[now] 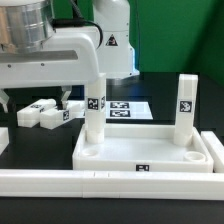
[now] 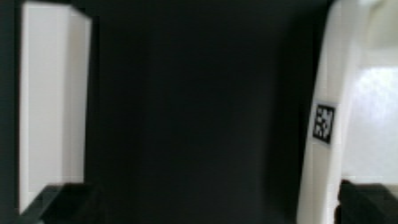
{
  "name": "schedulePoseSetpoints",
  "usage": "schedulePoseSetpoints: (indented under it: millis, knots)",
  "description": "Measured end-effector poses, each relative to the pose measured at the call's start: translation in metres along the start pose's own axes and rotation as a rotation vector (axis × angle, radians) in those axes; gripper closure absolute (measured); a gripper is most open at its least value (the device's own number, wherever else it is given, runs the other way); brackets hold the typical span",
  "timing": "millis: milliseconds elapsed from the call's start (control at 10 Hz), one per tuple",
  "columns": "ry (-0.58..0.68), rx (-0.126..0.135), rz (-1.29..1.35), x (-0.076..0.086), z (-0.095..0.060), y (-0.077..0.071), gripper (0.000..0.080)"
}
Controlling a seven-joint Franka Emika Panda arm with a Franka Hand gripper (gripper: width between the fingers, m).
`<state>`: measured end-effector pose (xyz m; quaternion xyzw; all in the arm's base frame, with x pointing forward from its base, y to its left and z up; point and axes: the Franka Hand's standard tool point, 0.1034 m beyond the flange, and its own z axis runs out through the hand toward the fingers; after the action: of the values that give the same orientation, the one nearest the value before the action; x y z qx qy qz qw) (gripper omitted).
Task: Assemble desk
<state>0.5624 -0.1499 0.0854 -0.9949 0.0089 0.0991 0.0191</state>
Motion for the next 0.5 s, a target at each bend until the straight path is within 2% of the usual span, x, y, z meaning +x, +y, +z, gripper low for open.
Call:
schedulePoseSetpoints:
  millis: [100,200,300,400,500]
  knots:
    - [-0.012,0.008,0.035,-0.001,0.002,0.0,0.015]
    - [-0.07,0.036,0.165,-0.005,0.006,0.002,0.015]
    - [-0.091,0.069,0.219,-0.01,0.008,0.012,0.015]
    - [-0.092,0.105,0.279,-0.022,0.014,0.026,0.015]
    - [-0.104,0.118,0.3,-0.036,0.021,0.036,0.015]
